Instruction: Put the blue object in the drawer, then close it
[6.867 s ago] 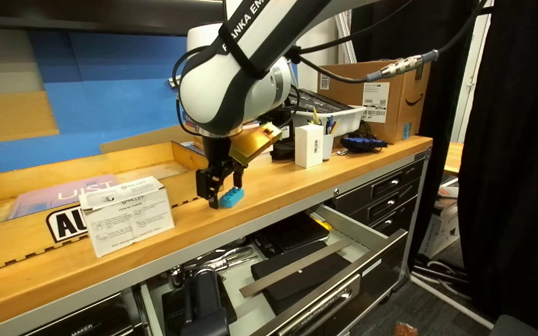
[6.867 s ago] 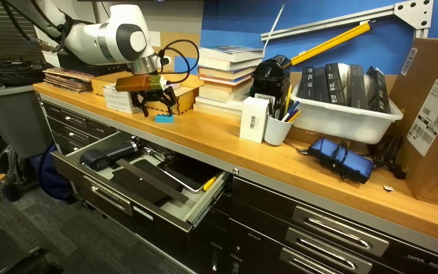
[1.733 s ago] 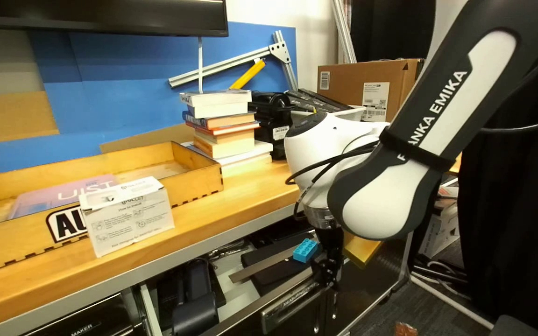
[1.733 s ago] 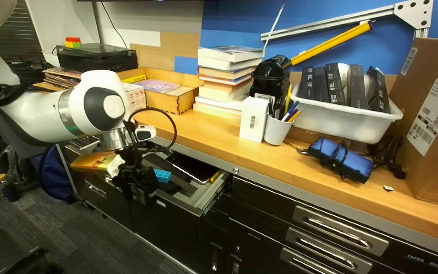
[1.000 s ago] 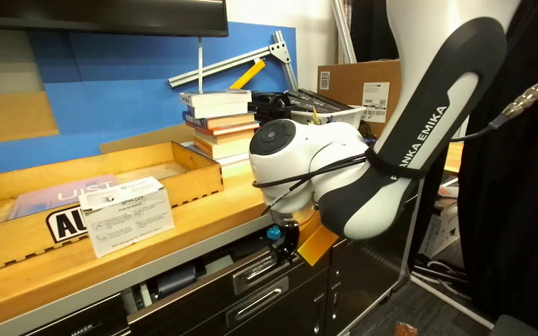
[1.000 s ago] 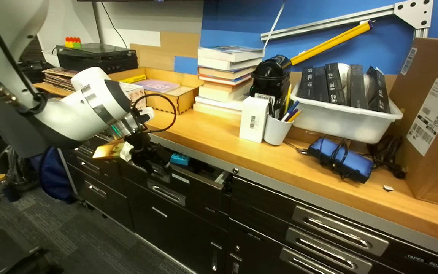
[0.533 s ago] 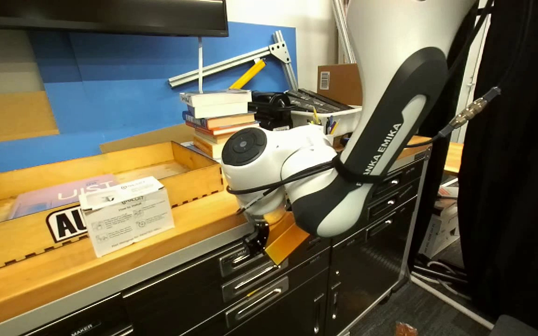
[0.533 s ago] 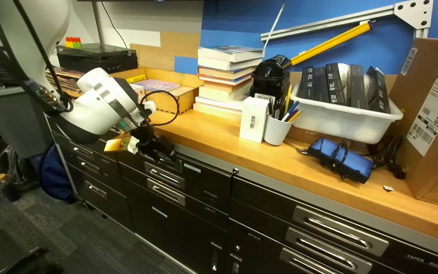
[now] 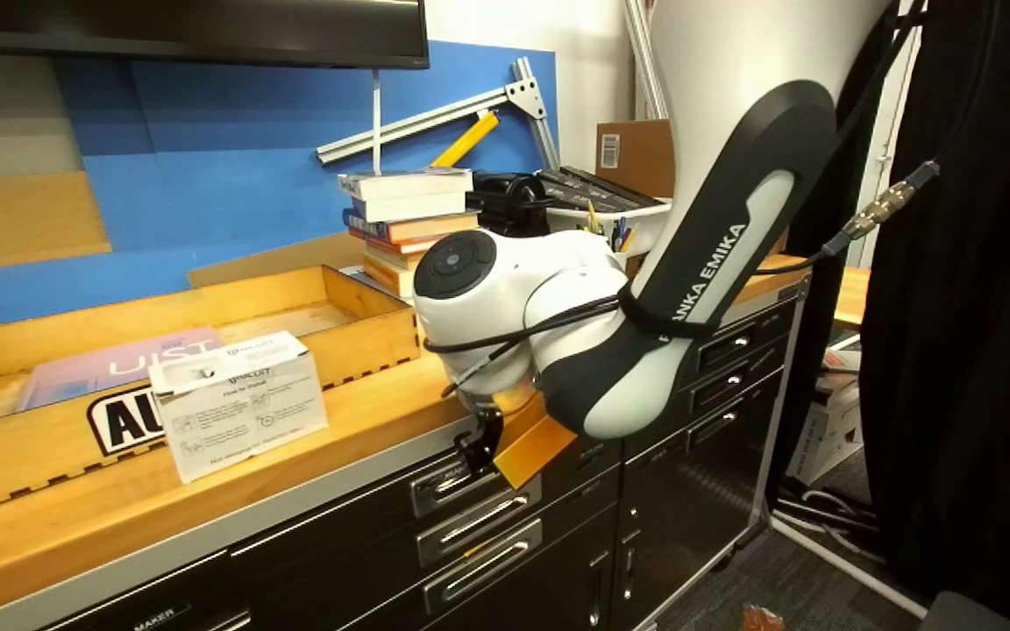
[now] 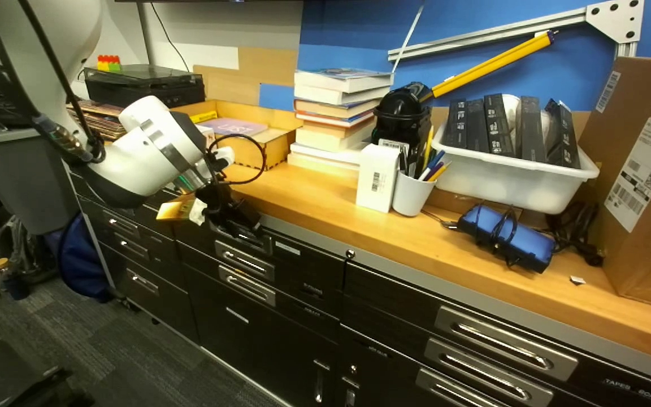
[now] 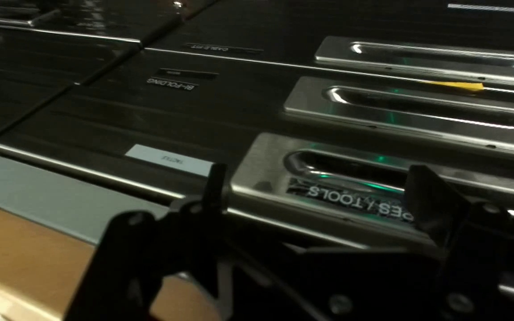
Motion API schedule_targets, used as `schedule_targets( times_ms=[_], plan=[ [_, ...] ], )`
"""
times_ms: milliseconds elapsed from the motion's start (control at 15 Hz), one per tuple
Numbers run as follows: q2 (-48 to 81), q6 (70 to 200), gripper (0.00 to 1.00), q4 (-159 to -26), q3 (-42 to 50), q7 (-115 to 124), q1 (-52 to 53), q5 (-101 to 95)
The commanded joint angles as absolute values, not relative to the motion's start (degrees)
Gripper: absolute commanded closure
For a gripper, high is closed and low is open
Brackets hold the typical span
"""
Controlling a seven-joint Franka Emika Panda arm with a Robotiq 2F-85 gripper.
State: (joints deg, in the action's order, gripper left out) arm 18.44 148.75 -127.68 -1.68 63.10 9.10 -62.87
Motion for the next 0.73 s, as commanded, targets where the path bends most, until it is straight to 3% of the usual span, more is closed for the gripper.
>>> schedule_targets(
  times_ms=[0,200,600,667],
  plan=[
    [8.2,140.2,0.00,-133.0,-4.2,47.9,6.5,-48.2],
    [2.5,130.5,0.00,-132.7,-9.0,34.1,2.7,-33.9],
    [-7.8,113.0,0.00,-125.9,-6.2,18.0,4.9,-12.6],
    [-5.5,117.1,0.00,-127.6,-6.8,20.5,4.7,-16.8]
  ],
)
